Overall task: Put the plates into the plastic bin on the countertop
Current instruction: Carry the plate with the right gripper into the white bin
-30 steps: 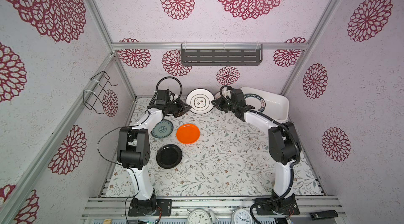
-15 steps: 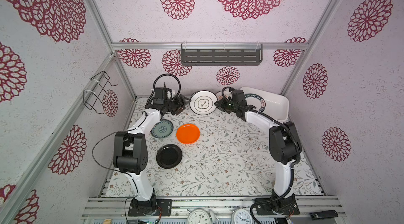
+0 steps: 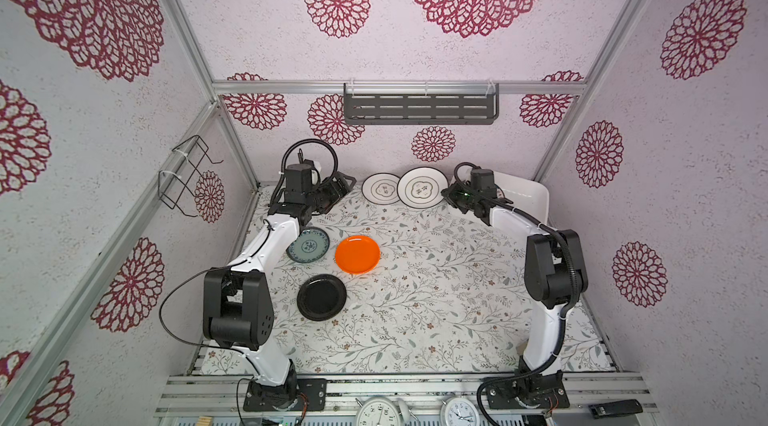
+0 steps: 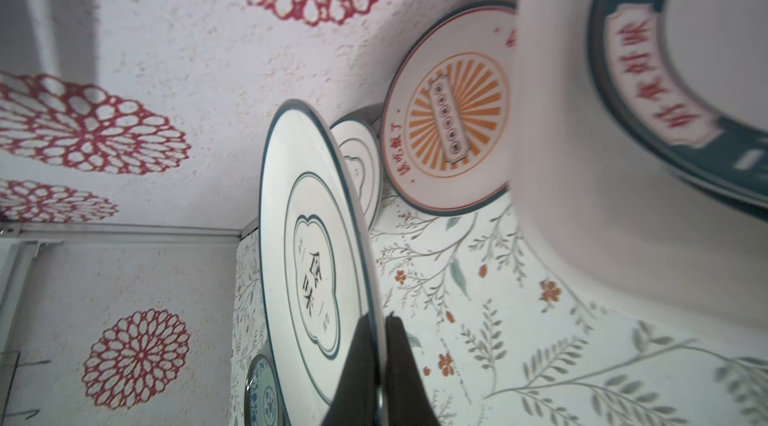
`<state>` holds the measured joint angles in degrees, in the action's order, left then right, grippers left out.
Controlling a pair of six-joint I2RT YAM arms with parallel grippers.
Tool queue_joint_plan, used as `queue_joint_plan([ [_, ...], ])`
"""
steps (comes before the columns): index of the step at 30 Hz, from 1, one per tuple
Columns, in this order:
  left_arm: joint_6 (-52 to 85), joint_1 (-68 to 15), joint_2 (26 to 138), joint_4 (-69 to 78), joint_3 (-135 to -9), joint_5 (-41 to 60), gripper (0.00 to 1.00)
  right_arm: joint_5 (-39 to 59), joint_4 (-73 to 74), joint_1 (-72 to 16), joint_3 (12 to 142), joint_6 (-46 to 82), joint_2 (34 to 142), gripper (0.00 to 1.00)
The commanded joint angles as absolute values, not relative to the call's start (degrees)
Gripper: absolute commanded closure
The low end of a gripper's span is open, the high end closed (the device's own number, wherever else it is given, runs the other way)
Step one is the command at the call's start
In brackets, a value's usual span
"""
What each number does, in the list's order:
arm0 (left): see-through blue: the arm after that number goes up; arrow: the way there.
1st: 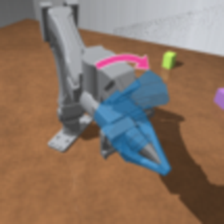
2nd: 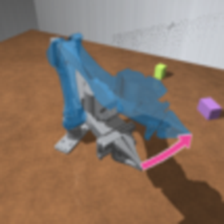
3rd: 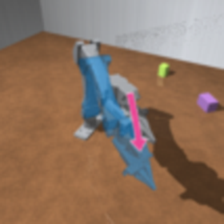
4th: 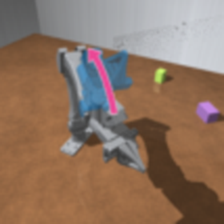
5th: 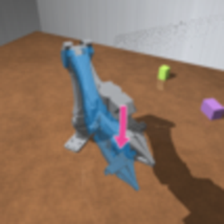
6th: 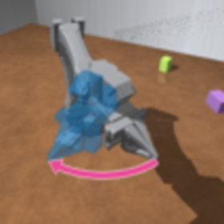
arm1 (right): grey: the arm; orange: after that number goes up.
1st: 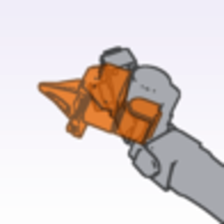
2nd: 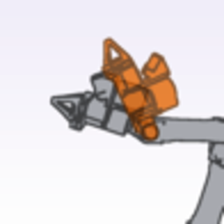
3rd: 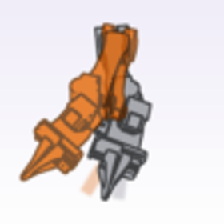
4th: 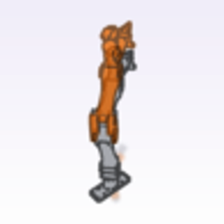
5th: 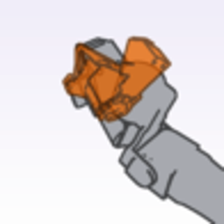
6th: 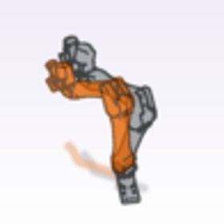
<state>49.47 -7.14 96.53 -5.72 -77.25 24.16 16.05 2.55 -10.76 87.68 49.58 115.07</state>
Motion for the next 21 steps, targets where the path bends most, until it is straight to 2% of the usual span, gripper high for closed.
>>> queue_joint_plan([
  [1, 49.1, -7.3, 92.7, 2.4, -74.8, 18.5, 0.06, 13.6, 3.7, -7.3, 87.9, 49.2, 108.8, 1.00],
  [7, 50.3, -7.4, 91.0, 7.6, -71.5, 12.1, 0.03, 11.6, 3.0, -2.1, 87.2, 48.7, 108.9, 1.00],
  [15, 51.2, -8.4, 92.2, 6.1, -73.5, 7.5, 0.00, 13.7, 7.7, 3.9, 89.0, 49.1, 113.1, 1.00],
  [21, 50.9, -9.7, 92.9, 5.2, -74.8, 3.9, 0.03, 15.2, 8.6, 7.4, 90.9, 49.6, 116.6, 1.00],
])
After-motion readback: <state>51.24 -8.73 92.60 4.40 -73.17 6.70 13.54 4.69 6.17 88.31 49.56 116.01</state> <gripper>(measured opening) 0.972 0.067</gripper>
